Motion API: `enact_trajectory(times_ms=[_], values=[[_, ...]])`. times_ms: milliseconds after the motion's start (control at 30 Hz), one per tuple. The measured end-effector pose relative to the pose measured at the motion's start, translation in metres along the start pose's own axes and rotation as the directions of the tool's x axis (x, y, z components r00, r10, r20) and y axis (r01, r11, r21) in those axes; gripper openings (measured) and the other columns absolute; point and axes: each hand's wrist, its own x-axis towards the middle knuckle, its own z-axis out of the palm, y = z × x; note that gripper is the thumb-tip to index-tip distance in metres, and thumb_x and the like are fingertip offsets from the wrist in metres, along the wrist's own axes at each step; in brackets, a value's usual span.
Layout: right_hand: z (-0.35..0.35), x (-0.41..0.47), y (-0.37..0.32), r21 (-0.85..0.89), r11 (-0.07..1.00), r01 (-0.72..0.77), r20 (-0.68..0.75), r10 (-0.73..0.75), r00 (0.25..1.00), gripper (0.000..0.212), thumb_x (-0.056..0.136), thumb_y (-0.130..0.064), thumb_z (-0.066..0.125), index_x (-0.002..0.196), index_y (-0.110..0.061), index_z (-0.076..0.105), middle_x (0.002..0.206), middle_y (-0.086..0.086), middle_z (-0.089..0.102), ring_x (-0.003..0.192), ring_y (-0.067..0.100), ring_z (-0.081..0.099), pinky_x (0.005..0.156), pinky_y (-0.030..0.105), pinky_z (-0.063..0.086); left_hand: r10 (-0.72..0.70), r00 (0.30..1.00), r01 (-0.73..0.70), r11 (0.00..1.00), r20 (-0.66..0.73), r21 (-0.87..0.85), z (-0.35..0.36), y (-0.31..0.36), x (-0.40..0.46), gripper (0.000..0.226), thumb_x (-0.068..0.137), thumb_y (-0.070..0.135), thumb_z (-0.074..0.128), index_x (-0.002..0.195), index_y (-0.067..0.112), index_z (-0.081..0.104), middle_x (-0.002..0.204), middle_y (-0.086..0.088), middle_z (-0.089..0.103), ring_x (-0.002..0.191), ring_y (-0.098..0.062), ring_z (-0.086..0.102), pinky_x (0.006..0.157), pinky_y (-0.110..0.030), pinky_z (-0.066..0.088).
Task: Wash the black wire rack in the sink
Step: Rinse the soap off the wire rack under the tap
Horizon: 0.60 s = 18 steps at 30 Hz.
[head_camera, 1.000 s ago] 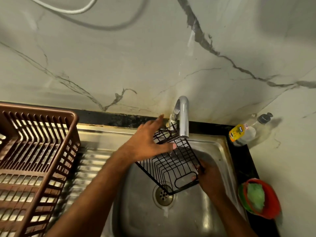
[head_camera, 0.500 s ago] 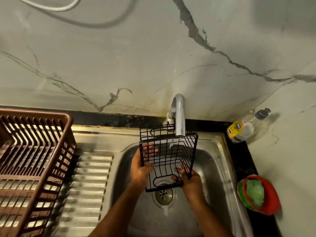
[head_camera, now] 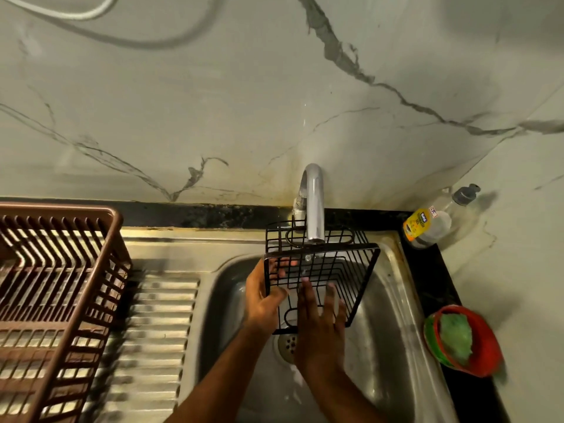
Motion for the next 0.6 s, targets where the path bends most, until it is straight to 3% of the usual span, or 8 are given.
enact_trajectory(times_ms=[67, 133, 200, 267, 367, 467, 533, 600], values=[[0.000, 0.002, -0.009, -0.020, 0.997, -0.069, 0.043, 0.069, 0.997, 0.117, 0.080, -0.025, 0.075, 0.158, -0.008, -0.011, 0.165, 0.012, -0.027, 0.148, 0.053, -0.019, 0.118, 0.062, -0.015, 0.039, 0.999, -0.039, 0.999, 0.001, 0.000, 0.004, 0.002, 0.000, 0.038, 0.070, 0.001, 0.050, 0.104, 0.017, 0.057, 0.087, 0.024, 0.074, 0.089, -0.002, 0.069, 0.075, -0.010, 0.052], [0.009, -0.004, -0.017, 0.038, 0.993, -0.115, 0.060, 0.113, 0.992, 0.120, 0.067, -0.023, 0.083, 0.157, 0.003, 0.007, 0.166, 0.027, -0.003, 0.150, 0.055, 0.001, 0.121, 0.063, 0.001, 0.049, 0.999, -0.049, 0.999, 0.004, -0.004, 0.003, 0.000, 0.002, 0.034, 0.070, 0.002, 0.053, 0.101, 0.015, 0.059, 0.086, 0.021, 0.074, 0.084, 0.003, 0.069, 0.074, -0.011, 0.052], [0.016, -0.006, -0.016, 0.052, 0.988, -0.145, 0.035, 0.143, 0.989, 0.118, 0.062, -0.026, 0.085, 0.152, 0.013, 0.019, 0.161, 0.036, 0.008, 0.150, 0.052, 0.012, 0.120, 0.062, 0.016, 0.076, 0.997, -0.076, 0.997, -0.012, -0.014, -0.002, -0.004, 0.002, 0.034, 0.069, 0.016, 0.061, 0.102, 0.011, 0.063, 0.087, 0.014, 0.075, 0.083, 0.000, 0.068, 0.075, -0.014, 0.053], [0.015, -0.006, -0.012, 0.027, 0.986, -0.164, 0.073, 0.162, 0.984, 0.121, 0.064, -0.039, 0.085, 0.150, 0.015, 0.019, 0.160, 0.039, 0.008, 0.151, 0.052, 0.008, 0.122, 0.060, 0.015, 0.096, 0.995, -0.097, 0.995, -0.036, -0.007, -0.006, -0.008, 0.000, 0.039, 0.066, 0.022, 0.061, 0.102, 0.007, 0.064, 0.088, 0.009, 0.076, 0.084, -0.004, 0.069, 0.076, -0.017, 0.053], [0.015, -0.002, -0.020, -0.003, 0.986, -0.165, 0.097, 0.164, 0.982, 0.110, 0.071, -0.027, 0.079, 0.151, 0.016, 0.016, 0.156, 0.045, 0.004, 0.149, 0.057, 0.003, 0.121, 0.063, 0.007, 0.096, 0.995, -0.098, 0.995, -0.038, -0.028, -0.003, -0.004, -0.002, 0.038, 0.066, 0.000, 0.052, 0.102, 0.011, 0.060, 0.087, 0.020, 0.075, 0.085, 0.003, 0.069, 0.077, -0.012, 0.053], [0.021, -0.007, -0.039, 0.030, 0.999, 0.034, 0.127, -0.038, 0.991, 0.110, 0.061, -0.029, 0.086, 0.146, 0.012, 0.029, 0.151, 0.042, 0.029, 0.144, 0.054, 0.028, 0.119, 0.056, 0.008, 0.106, 0.993, -0.106, 0.994, 0.058, 0.003, -0.003, -0.001, 0.006, 0.038, 0.066, -0.007, 0.047, 0.098, 0.003, 0.065, 0.085, 0.010, 0.075, 0.082, -0.003, 0.069, 0.074, -0.015, 0.053], [0.024, -0.010, -0.038, 0.035, 0.979, 0.203, 0.151, -0.206, 0.967, 0.112, 0.050, -0.040, 0.088, 0.142, 0.007, 0.043, 0.148, 0.033, 0.044, 0.139, 0.045, 0.041, 0.116, 0.051, 0.019, 0.103, 0.990, -0.107, 0.994, 0.093, 0.037, -0.009, -0.002, 0.011, 0.034, 0.066, 0.006, 0.054, 0.097, 0.005, 0.067, 0.083, 0.008, 0.073, 0.082, -0.009, 0.068, 0.073, -0.018, 0.052], [0.015, -0.007, -0.028, 0.058, 0.934, 0.354, 0.228, -0.357, 0.906, 0.111, 0.050, -0.041, 0.087, 0.143, 0.003, 0.045, 0.154, 0.023, 0.039, 0.143, 0.040, 0.036, 0.116, 0.051, 0.030, 0.117, 0.988, -0.122, 0.991, 0.102, 0.048, -0.013, -0.002, 0.012, 0.047, 0.061, 0.017, 0.058, 0.105, 0.004, 0.068, 0.092, -0.001, 0.075, 0.090, -0.017, 0.069, 0.077, -0.022, 0.054]])
